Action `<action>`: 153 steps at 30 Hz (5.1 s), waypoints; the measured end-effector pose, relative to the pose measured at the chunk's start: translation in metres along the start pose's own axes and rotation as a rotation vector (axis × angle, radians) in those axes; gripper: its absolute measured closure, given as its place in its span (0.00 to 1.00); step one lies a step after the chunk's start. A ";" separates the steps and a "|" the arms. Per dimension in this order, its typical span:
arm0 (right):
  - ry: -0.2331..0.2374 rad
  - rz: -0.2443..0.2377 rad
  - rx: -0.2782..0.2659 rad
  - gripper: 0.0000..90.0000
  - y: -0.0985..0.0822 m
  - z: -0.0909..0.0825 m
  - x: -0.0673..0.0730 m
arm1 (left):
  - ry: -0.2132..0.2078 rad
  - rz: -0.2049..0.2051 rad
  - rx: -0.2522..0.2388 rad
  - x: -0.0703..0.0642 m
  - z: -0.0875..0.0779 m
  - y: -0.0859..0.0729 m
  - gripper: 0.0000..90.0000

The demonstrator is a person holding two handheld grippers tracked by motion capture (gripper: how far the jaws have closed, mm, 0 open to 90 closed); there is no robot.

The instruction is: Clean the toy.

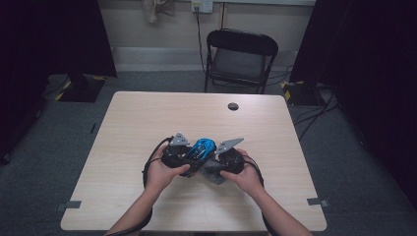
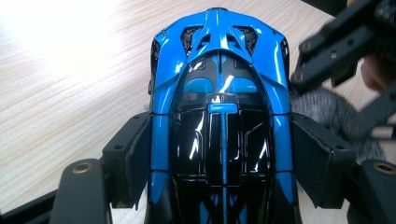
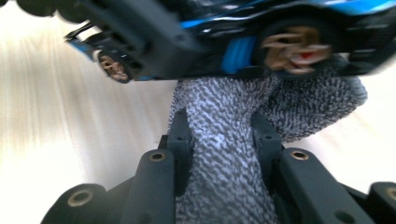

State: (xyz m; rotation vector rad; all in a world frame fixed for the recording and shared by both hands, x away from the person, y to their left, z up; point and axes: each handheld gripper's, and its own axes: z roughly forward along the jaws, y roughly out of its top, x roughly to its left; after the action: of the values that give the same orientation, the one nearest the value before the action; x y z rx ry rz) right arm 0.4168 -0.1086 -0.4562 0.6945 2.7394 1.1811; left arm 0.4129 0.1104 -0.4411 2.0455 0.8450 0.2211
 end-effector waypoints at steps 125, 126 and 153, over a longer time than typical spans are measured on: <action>-0.228 0.178 -0.020 0.75 -0.053 -0.065 -0.068 | -0.047 0.084 0.100 -0.031 0.053 -0.006 0.26; -0.229 0.180 -0.020 0.75 -0.052 -0.066 -0.067 | -0.048 0.083 0.099 -0.030 0.051 -0.006 0.26; -0.199 0.126 -0.030 0.75 -0.001 -0.059 -0.049 | 0.038 0.021 0.099 0.025 -0.043 -0.064 0.21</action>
State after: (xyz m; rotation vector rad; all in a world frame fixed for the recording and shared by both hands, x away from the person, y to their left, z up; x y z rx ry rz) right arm 0.4462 -0.1703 -0.4205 0.9386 2.5422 1.1063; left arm 0.3811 0.1793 -0.4698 2.1495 0.8735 0.2339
